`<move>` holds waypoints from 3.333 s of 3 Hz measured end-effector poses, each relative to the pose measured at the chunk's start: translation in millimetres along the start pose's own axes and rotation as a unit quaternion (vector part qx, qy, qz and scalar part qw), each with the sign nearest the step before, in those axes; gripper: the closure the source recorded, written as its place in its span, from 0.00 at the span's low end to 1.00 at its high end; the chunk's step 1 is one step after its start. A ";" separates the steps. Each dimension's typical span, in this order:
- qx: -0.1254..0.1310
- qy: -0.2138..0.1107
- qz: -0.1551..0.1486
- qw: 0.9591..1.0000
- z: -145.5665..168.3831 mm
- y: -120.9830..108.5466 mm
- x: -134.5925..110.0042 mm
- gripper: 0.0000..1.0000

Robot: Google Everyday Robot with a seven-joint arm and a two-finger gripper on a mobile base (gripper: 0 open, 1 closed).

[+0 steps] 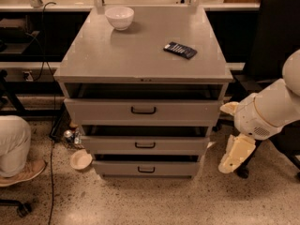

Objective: Open top drawer

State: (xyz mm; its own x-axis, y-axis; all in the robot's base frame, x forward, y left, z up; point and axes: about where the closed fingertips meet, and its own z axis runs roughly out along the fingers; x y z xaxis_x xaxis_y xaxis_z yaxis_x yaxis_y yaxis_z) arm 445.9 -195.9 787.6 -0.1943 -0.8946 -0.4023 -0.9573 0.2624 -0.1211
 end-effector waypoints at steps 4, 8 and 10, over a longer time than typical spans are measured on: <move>0.036 -0.029 -0.089 0.995 85.3 -57.1 -47.1 0.00; 0.054 -0.040 -0.120 0.991 170.3 -137.7 -100.0 0.00; 0.001 -0.048 -0.115 0.992 216.8 -131.1 -99.6 0.33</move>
Offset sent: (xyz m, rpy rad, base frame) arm 0.0584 0.0369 -0.0463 0.0651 -0.0980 0.1166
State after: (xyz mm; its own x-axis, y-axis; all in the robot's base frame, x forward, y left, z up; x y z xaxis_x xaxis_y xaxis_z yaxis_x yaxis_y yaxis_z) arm 637.0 -62.9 646.8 0.0505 -0.8927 -0.4478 -0.9733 0.0564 -0.2223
